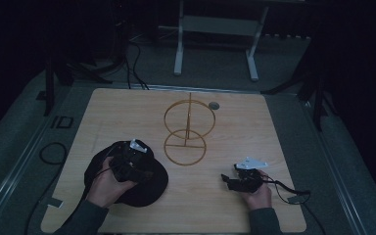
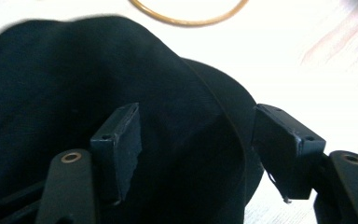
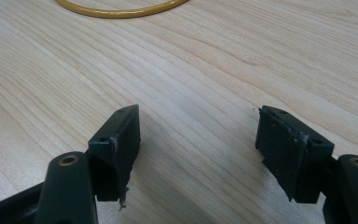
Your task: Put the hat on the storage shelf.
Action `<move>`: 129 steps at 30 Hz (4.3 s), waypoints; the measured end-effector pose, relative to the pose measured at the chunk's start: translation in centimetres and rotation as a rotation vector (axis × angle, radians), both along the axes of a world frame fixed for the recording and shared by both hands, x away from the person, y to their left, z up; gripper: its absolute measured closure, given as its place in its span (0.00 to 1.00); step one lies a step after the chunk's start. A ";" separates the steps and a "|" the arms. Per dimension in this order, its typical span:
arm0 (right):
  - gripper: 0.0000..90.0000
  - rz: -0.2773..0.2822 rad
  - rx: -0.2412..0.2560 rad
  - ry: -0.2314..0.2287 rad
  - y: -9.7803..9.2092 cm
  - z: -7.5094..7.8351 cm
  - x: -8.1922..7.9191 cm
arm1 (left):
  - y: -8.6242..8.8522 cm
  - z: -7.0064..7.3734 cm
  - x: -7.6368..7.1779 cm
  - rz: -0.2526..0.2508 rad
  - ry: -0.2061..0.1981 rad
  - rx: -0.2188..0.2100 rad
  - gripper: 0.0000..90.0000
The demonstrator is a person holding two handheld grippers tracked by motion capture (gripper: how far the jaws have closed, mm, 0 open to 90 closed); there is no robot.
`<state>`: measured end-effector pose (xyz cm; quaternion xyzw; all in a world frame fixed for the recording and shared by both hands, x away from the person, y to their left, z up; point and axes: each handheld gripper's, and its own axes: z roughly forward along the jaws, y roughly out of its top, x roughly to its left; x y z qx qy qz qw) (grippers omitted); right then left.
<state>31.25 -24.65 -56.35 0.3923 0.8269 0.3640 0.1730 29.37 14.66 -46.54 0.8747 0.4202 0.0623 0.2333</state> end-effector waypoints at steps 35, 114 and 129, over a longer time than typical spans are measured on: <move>0.34 0.001 0.000 0.000 0.0 0.0 0.0 | -0.3 -3.8 1.7 0.006 0.191 -0.070 0.63; 0.34 0.000 0.001 0.000 0.0 0.0 0.0 | 5.7 8.1 9.2 0.146 0.019 0.080 0.87; 0.34 0.001 0.001 0.000 0.0 0.0 0.0 | 4.9 10.1 11.5 0.128 0.035 0.117 0.87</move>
